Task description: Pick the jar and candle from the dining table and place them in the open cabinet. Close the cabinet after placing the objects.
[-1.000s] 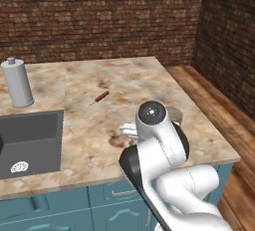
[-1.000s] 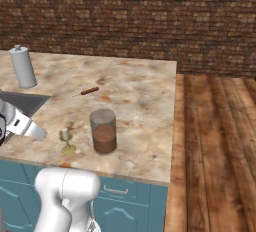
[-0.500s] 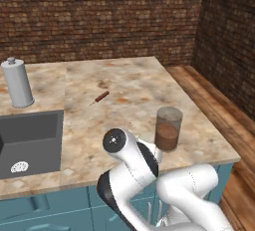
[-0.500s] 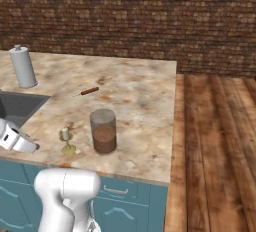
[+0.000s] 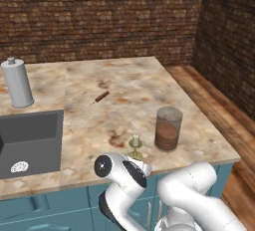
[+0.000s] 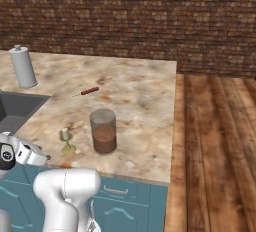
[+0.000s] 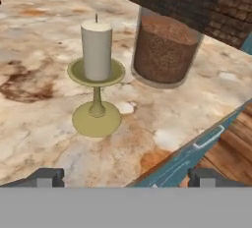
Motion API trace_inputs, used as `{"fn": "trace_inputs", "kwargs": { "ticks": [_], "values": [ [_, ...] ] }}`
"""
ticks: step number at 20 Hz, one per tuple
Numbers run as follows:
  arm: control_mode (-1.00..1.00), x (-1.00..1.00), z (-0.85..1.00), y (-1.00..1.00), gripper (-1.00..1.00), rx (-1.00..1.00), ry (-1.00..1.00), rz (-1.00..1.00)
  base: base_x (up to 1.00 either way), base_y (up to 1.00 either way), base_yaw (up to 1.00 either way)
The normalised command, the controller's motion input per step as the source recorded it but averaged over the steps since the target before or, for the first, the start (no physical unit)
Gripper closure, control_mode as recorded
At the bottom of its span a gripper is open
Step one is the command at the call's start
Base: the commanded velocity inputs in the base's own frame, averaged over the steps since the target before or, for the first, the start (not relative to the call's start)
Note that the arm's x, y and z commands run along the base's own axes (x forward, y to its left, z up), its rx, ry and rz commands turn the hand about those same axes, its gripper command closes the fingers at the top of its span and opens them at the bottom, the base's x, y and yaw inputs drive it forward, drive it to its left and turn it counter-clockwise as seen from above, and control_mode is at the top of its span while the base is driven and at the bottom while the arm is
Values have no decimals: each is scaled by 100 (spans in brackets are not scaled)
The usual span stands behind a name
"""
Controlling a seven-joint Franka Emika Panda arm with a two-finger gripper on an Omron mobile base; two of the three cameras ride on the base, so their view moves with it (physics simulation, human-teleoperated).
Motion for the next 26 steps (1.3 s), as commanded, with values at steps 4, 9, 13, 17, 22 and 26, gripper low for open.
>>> {"fn": "trace_inputs", "kwargs": {
  "ticks": [4, 9, 13, 17, 22, 26],
  "values": [
    [-100, 53, 0, -1, -100, -17, -27, -5, 0, 0, 0],
    [-100, 16, 5, 4, -100, -15, -9, 0, 0, 0, 0],
    [-100, 9, -3, -1, -100, 0, 0, 0, 0, 0, 0],
    [-100, 32, -9, -6, -100, -1, 0, -2, 0, 0, 0],
    [-100, 50, -17, -3, -100, 0, 0, -12, 0, 0, 0],
    [-100, 49, -18, 1, -100, -1, 0, -11, 0, 0, 0]
  ]
}}
